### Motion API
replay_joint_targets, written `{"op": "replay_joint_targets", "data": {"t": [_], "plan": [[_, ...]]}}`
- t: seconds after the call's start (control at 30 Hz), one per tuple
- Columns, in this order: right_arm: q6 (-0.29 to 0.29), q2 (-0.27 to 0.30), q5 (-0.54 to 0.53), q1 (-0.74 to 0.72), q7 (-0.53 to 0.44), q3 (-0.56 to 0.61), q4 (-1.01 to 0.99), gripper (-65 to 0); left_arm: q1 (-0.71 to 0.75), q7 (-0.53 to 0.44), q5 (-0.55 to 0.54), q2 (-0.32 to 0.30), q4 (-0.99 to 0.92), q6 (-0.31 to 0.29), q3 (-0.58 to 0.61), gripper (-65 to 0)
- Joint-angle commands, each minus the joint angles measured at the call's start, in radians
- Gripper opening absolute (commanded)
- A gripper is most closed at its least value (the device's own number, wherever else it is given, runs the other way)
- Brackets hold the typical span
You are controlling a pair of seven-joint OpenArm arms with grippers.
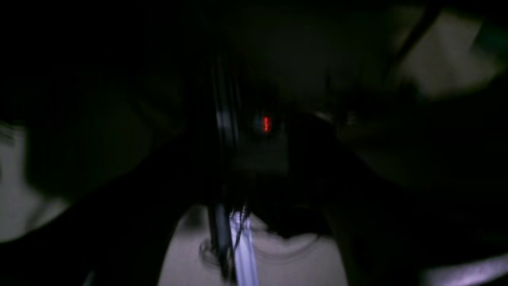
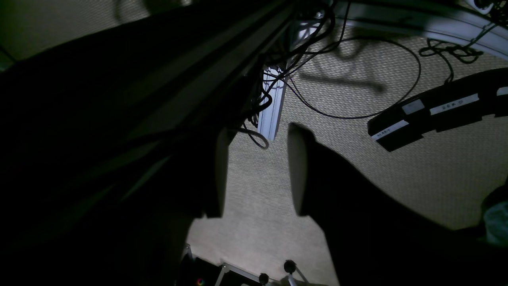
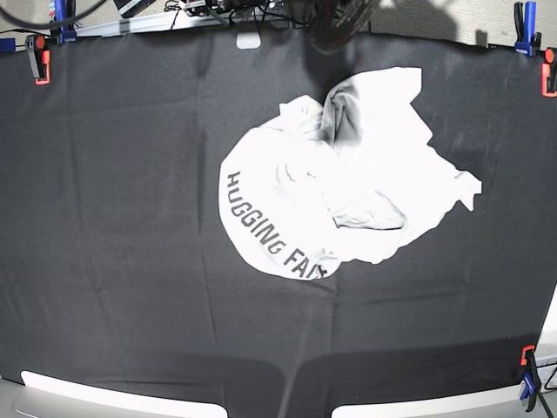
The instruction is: Layout the t-shirt on the table in an organized manner, then fold the t-shirt properly
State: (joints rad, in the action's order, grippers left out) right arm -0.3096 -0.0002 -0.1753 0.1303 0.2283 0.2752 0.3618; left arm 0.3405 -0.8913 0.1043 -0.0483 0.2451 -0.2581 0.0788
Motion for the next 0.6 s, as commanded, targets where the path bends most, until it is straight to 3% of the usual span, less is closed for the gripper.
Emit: {"op": "replay_joint_targets", "data": {"t": [0.0, 0.27, 0.57], "plan": [[-0.008, -0.003, -0.003, 0.000, 0.000, 0.002, 0.006, -40.8, 0.009, 0.038, -0.001, -0.002, 0.002, 0.000, 0.001, -38.3], [-0.008, -0.003, -0.003, 0.000, 0.000, 0.002, 0.006, -40.8, 0.008, 0.427, -0.103, -0.002, 0.002, 0.001, 0.001, -38.3], [-0.008, -0.003, -0.003, 0.000, 0.000, 0.002, 0.006, -40.8, 0.002, 0.673, -0.136, -0.002, 0.003, 0.016, 0.001, -38.3]]}}
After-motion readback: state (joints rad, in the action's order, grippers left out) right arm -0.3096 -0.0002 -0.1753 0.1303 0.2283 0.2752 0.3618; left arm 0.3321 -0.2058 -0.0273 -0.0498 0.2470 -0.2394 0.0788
